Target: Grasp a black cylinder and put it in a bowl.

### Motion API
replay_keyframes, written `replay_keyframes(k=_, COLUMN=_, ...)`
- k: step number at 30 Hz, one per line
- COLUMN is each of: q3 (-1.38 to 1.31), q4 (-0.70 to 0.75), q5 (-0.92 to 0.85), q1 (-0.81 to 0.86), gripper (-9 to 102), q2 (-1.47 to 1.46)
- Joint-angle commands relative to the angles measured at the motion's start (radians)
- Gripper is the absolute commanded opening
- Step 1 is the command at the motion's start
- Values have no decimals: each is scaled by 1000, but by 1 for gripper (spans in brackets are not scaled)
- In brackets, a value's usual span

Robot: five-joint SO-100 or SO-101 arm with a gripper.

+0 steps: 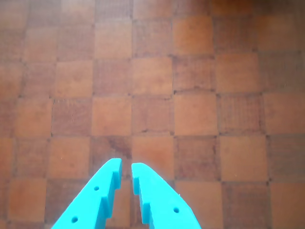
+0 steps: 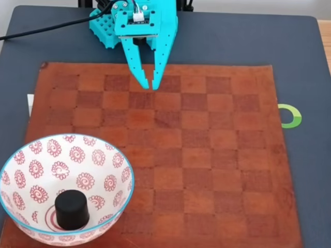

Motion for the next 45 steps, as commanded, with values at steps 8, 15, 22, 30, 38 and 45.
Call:
replay_keyframes(k=8, q3=44, q4=69, q5=-15, q1=3, gripper=1, q2=110)
replay_keyframes(k=15, q3=71, q4=58, q5=-15, q1=2, gripper=1, q2=109)
replay_keyframes(k=22, q3=71, q4=58, q5=-8, q1=2, gripper=1, q2=109)
replay_keyframes(k=30, q3=71, q4=61, q5=-9, q1=2, gripper=0, q2=109)
replay_keyframes(k=38, q3=71, q4=60, q5=-17, q1=3, gripper=0, q2=109)
replay_keyframes(k=45, q3=71, q4=60, q5=-17, q1=2, gripper=1, q2=109)
